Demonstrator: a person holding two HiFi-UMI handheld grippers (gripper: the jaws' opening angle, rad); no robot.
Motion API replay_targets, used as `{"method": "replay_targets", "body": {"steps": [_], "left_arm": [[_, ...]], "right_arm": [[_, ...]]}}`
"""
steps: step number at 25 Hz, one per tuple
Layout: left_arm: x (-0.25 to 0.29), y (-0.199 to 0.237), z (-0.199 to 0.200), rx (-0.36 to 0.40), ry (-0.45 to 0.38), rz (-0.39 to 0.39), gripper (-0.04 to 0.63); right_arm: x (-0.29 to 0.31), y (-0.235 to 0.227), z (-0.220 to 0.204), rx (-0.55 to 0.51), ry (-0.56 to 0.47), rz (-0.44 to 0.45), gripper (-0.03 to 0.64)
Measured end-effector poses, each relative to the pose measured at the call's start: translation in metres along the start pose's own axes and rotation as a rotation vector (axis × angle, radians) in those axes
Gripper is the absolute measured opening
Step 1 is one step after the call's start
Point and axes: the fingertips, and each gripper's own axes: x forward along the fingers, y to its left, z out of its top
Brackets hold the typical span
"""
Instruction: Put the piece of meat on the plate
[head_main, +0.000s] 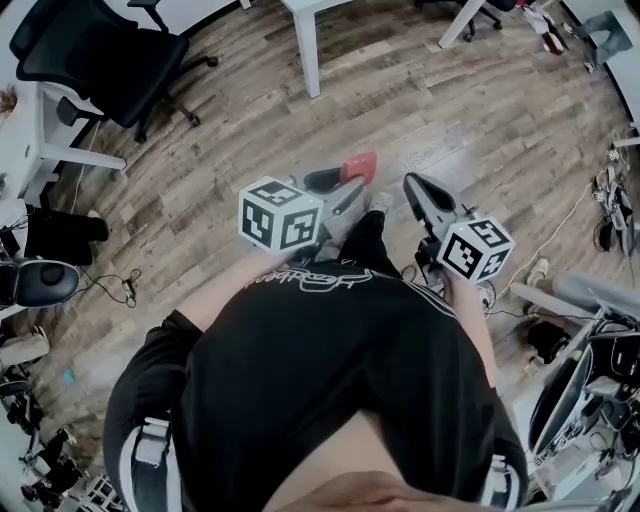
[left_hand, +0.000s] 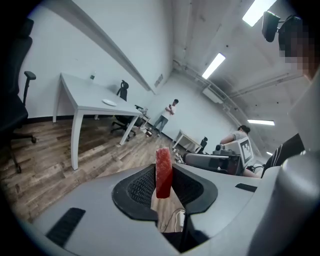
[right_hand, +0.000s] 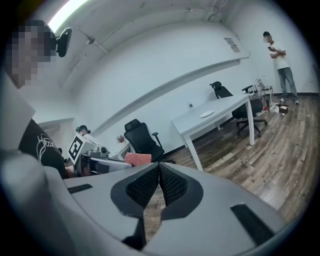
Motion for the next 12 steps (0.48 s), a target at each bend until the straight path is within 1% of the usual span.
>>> {"method": "replay_targets", "body": {"steps": [3,7,10,12], "left_arm": [[0.005,0.006,0.005,-0.003,-0.001,0.002,0.094],[0.015,0.013,0.014,-0.012,-0.004,0.006,0.094],[0.024,0.021,0.024,-0.017,-0.007,0.014,0.094],[0.032,0.027,0.031,-0.023,-0.008,0.021,0.094]], "right_arm": [[0.006,-0.005,0.007,-0.003,-0.002,0.009,0.01],[0.016,-0.017,0.012,-0.009,0.021,0.001,0.011],[0.025,-0.029,0.017,-0.035,0.042,0.0,0.01],[0.032,-0.036,0.021,-0.049,0.05,0.018,0.01]]}}
